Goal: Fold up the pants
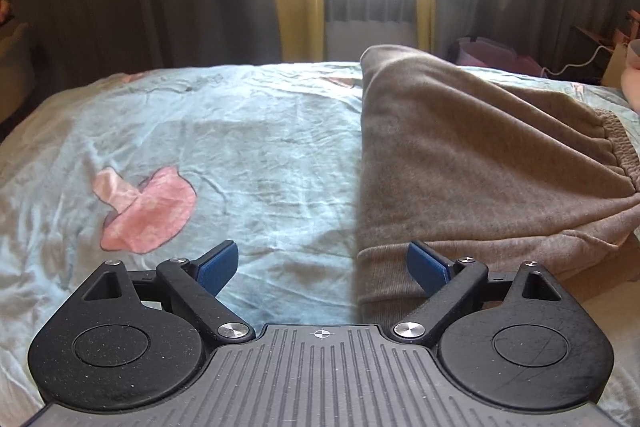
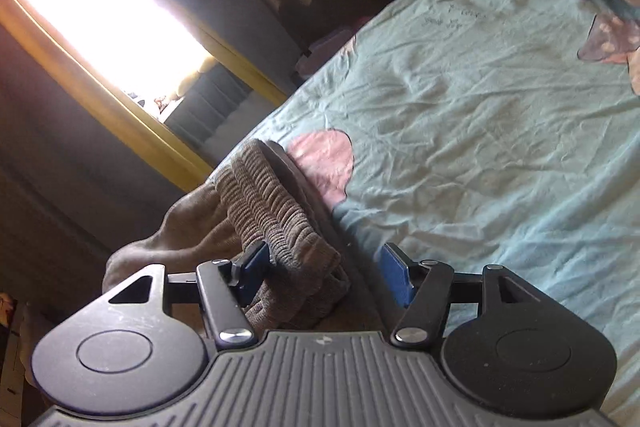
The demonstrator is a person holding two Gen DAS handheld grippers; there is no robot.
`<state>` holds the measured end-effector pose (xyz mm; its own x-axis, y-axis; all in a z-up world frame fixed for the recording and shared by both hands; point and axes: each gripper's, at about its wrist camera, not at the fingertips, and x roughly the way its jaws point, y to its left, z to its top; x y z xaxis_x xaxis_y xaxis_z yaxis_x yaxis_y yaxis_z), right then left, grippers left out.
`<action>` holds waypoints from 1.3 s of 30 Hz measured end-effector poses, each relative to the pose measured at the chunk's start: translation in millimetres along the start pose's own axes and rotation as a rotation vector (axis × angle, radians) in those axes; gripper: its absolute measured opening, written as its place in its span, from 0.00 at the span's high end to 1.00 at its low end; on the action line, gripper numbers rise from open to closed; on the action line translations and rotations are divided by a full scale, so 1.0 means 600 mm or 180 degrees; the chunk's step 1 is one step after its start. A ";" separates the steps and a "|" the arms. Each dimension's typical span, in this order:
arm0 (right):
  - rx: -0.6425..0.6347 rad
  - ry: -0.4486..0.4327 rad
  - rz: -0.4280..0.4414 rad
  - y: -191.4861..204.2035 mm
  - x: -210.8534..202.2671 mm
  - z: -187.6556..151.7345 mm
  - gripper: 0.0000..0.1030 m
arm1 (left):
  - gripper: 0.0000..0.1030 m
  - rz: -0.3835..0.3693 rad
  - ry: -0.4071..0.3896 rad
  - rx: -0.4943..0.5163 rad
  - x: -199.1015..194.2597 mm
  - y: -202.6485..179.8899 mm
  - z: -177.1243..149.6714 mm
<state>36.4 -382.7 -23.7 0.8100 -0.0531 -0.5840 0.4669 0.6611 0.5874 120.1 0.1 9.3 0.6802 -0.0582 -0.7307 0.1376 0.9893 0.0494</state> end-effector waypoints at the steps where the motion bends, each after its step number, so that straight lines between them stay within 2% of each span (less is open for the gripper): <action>1: 0.0015 -0.0086 0.0025 0.003 -0.011 0.003 0.40 | 0.07 0.0041 0.0003 0.0018 0.005 -0.005 0.005; 2: 0.0039 -0.0148 0.0095 0.004 -0.019 0.004 0.37 | 0.07 0.0040 0.0028 0.0013 0.012 -0.008 0.010; 4: 0.0071 -0.0120 0.0218 0.004 -0.016 0.004 0.26 | 0.07 0.0034 0.0192 0.0018 0.040 -0.018 0.015; 5: 0.0062 -0.0034 0.0215 0.003 -0.004 0.001 0.19 | 0.07 0.0167 0.0343 0.0075 0.058 -0.026 0.013; 6: 0.0000 0.0108 0.0144 0.003 0.014 -0.004 0.18 | 0.06 0.0354 0.0484 0.0179 0.076 -0.035 0.006; 7: -0.0158 0.0301 -0.0097 0.006 0.035 -0.010 0.16 | 0.06 0.0545 0.0558 0.0299 0.089 -0.041 -0.004; 8: -0.0318 0.0377 -0.0324 0.008 0.046 -0.020 0.08 | 0.04 0.0642 0.0539 0.0389 0.092 -0.043 -0.014; 10: -0.0489 0.0233 -0.0523 0.012 0.028 -0.030 0.07 | 0.04 0.0689 0.0424 0.0540 0.072 -0.040 -0.026; 12: -0.0722 0.0102 -0.0803 0.021 -0.002 -0.040 0.07 | 0.04 0.0846 0.0408 0.0722 0.051 -0.037 -0.038; 13: -0.0781 0.0089 -0.0757 0.022 -0.019 -0.048 0.07 | 0.04 0.0860 0.0385 0.0792 0.036 -0.035 -0.047; 16: -0.0952 0.0276 -0.0593 0.027 -0.064 -0.090 0.04 | 0.04 0.0637 0.0284 0.0867 -0.021 -0.036 -0.089; 19: -0.1273 0.0625 -0.0694 0.050 -0.090 -0.148 0.04 | 0.03 0.0488 0.0358 0.0773 -0.068 -0.048 -0.136; 21: -0.1627 0.0766 -0.0754 0.077 -0.111 -0.186 0.04 | 0.03 0.0416 0.0403 0.0704 -0.102 -0.058 -0.165; 23: -0.1972 0.0693 -0.0767 0.108 -0.143 -0.210 0.04 | 0.03 0.0378 0.0385 0.0726 -0.136 -0.073 -0.184; 26: -0.2170 0.0654 -0.0854 0.149 -0.179 -0.217 0.04 | 0.03 0.0426 0.0334 0.0889 -0.175 -0.100 -0.180; 28: -0.2188 0.0639 -0.0877 0.164 -0.203 -0.213 0.04 | 0.03 0.0515 0.0267 0.0816 -0.202 -0.107 -0.162; 32: -0.2016 0.0469 -0.0489 0.167 -0.268 -0.191 0.04 | 0.02 0.0230 0.0220 0.0337 -0.258 -0.088 -0.129; 34: -0.1946 0.0518 -0.0475 0.173 -0.284 -0.177 0.04 | 0.02 0.0155 0.0206 0.0320 -0.278 -0.089 -0.115; 39: -0.1698 0.0684 -0.0400 0.185 -0.300 -0.144 0.04 | 0.02 0.0253 0.0112 0.0440 -0.297 -0.101 -0.085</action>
<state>-88.0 -234.9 98.2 0.6439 -0.0395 -0.7641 0.2666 0.9476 0.1757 -46.0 -42.4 101.8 0.6677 0.0268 -0.7440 0.1836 0.9626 0.1994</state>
